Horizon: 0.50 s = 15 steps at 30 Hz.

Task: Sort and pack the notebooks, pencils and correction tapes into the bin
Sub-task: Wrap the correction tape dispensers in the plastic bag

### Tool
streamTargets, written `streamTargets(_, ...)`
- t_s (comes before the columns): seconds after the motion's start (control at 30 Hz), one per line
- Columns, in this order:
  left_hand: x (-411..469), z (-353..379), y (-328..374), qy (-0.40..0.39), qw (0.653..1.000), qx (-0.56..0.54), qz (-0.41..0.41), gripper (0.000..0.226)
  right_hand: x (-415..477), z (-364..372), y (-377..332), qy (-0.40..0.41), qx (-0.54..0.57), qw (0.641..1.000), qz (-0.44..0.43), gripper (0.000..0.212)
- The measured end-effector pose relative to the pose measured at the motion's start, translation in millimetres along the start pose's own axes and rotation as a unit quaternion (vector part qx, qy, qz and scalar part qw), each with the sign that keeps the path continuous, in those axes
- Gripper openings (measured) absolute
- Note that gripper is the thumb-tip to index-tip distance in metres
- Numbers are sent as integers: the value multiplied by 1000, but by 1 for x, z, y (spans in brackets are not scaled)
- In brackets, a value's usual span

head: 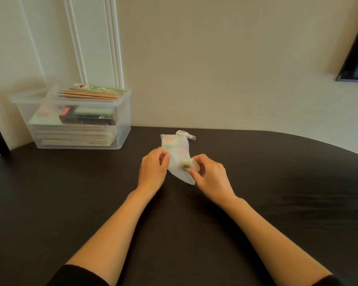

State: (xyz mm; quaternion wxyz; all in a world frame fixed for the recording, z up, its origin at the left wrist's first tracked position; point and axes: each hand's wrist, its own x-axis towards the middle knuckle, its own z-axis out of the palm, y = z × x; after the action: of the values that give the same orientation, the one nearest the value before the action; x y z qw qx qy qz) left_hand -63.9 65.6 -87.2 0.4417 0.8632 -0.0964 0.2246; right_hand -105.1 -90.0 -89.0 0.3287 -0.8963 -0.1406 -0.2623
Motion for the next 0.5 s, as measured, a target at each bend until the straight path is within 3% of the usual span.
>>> streamTargets(0.13, 0, 2, 8, 12, 1000, -17, 24, 13, 2, 10, -9, 57, -114, 990, -58, 21)
streamTargets(0.23, 1, 1, 11, 23, 998, -28, 42, 15, 9, 15, -13, 144, -197, 956, -161, 29)
streamTargets(0.33, 2, -3, 13, 44, 997, -51, 44, 17, 12, 21, -8, 134, -201, 944, -226, 30)
streamTargets(0.4, 2, -4, 16, 40, 996, -69, 43, 18, 11, 22, -2, 126, -190, 952, -206, 30)
streamTargets(0.5, 1, -4, 20, 15, 995, -91, 48, 16, 13, 24, 0, 177, -175, 959, -138, 24)
